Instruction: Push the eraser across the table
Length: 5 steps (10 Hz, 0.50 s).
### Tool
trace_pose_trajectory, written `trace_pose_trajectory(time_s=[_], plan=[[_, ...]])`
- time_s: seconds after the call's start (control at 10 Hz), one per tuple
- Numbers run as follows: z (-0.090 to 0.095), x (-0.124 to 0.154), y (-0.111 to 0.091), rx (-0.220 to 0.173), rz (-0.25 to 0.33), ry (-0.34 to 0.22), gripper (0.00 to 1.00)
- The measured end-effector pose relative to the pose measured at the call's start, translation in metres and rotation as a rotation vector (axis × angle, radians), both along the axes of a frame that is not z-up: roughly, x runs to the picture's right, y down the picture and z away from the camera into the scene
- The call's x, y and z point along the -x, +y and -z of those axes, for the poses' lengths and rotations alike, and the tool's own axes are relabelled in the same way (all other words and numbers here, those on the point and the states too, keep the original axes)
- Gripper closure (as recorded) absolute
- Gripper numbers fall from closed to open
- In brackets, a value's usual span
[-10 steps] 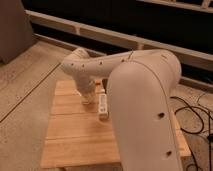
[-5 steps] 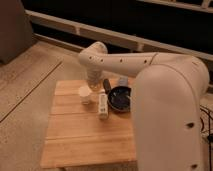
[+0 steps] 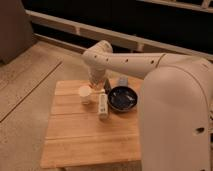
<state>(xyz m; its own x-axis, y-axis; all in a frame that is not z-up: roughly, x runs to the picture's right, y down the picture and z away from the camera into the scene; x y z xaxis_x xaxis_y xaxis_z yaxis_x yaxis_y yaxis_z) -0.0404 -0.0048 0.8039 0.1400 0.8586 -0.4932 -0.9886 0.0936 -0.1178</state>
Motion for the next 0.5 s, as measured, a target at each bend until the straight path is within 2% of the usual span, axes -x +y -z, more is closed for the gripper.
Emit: trace_pose_trajectory(time_s=[0.1, 0.3, 0.5], plan=[[-0.005, -0.004, 0.003, 0.004, 0.013, 0.028, 1.00], [-0.019, -0.014, -0.004, -0.014, 0.055, 0.094, 1.00], [-0.029, -0.010, -0.019, -0.057, 0.087, 0.109, 1.00]])
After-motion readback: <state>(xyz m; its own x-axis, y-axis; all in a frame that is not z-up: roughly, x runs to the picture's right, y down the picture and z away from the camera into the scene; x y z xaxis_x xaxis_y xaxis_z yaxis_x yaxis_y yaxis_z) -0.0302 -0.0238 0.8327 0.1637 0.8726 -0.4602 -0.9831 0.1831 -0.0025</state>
